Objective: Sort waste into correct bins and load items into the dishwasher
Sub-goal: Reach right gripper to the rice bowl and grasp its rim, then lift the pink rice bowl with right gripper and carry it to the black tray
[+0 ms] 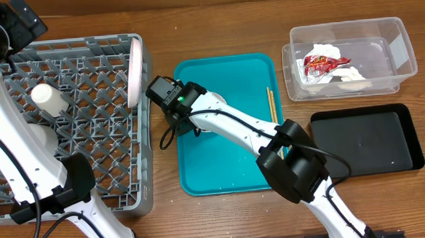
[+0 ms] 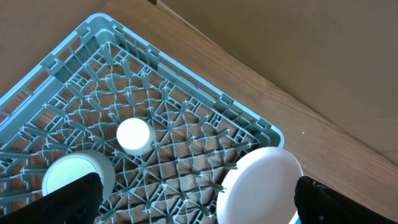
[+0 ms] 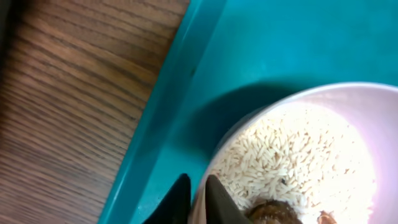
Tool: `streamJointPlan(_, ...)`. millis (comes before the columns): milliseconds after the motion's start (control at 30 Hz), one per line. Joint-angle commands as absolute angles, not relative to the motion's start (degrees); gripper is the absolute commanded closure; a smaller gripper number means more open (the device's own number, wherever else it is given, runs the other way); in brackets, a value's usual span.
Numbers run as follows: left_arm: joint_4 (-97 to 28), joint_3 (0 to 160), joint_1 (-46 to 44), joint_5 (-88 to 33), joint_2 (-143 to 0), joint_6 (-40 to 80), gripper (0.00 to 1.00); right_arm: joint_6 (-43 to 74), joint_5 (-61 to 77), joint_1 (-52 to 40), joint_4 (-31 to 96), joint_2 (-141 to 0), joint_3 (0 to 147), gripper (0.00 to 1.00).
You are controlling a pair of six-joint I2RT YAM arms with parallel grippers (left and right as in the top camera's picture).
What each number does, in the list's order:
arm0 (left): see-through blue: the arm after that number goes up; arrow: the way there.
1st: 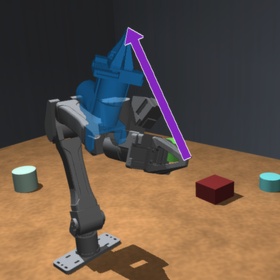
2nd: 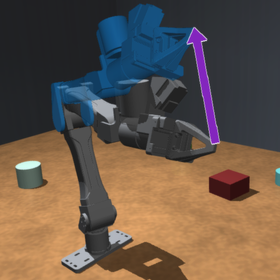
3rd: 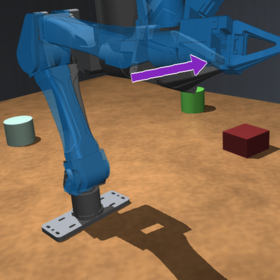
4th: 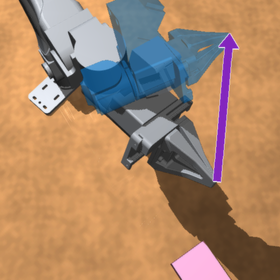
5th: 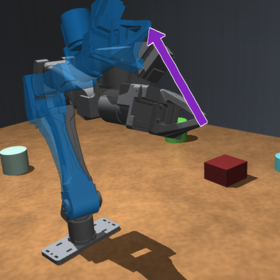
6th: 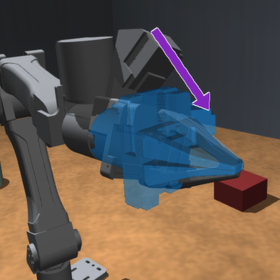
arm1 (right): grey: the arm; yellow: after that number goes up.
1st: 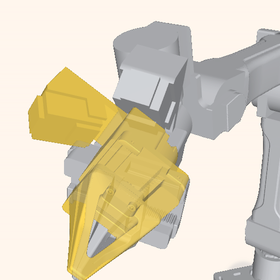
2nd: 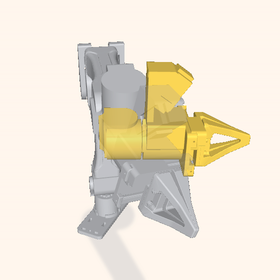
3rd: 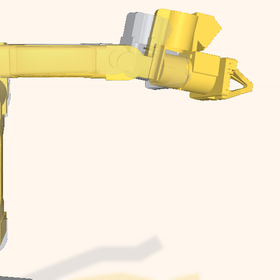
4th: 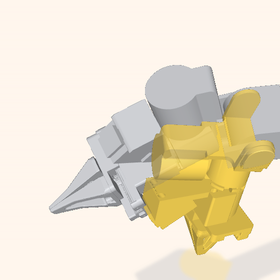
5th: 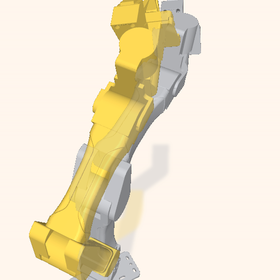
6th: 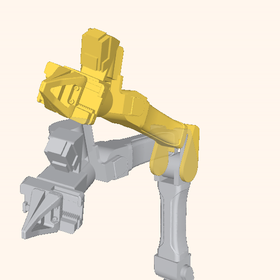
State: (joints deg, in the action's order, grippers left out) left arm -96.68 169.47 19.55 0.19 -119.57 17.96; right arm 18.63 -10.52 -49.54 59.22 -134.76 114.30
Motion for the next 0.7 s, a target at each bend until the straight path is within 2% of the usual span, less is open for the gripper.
streamJointPlan(0,-96.8,169.2,19.8,0.0,-118.2,17.1,0.00,19.6,-12.4,-48.5,59.2,-133.8,114.4,0.91)
streamJointPlan(133,-96.8,169.2,19.8,0.0,-118.2,17.1,0.00,19.6,-12.4,-47.8,59.2,-133.8,114.4,0.96)
streamJointPlan(467,-96.8,169.2,19.8,0.0,-118.2,17.1,0.00,19.9,-15.9,-47.5,60.3,-133.8,114.5,0.96)
streamJointPlan(667,-96.8,169.2,19.8,0.0,-118.2,17.1,0.00,25.6,-23.3,-47.5,65.0,-133.8,116.8,0.96)
